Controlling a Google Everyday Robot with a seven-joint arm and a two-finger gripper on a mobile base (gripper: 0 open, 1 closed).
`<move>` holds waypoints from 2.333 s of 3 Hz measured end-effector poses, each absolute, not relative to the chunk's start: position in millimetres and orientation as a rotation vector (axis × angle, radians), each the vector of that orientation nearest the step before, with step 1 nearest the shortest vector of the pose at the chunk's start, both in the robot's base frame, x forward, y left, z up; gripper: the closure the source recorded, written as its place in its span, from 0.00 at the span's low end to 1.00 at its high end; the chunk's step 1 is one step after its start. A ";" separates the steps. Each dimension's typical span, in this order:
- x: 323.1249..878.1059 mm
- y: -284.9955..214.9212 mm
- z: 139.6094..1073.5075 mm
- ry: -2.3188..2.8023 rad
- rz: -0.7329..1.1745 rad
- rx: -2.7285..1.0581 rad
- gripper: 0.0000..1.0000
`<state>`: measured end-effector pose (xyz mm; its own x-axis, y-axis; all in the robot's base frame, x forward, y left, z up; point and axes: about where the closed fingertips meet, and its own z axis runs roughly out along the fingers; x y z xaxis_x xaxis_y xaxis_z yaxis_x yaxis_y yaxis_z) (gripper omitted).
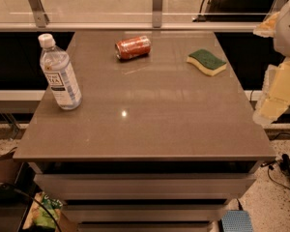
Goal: Place coke can upright
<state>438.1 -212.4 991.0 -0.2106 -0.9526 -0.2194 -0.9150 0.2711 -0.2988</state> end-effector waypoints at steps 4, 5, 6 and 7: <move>488.8 -197.4 1018.9 2.033 -0.329 -1.711 0.00; 519.7 -187.7 1024.6 1.957 -0.359 -1.697 0.00; 550.9 -173.1 1026.7 1.909 -0.362 -1.722 0.00; 579.5 -155.6 1025.7 1.880 -0.351 -1.772 0.00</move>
Offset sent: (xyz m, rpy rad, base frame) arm 0.0309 0.0078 0.0152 -0.0493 -0.0221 0.0382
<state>579.5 -155.6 1025.7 -0.0008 -0.9805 -0.1967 -0.8432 0.1064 -0.5269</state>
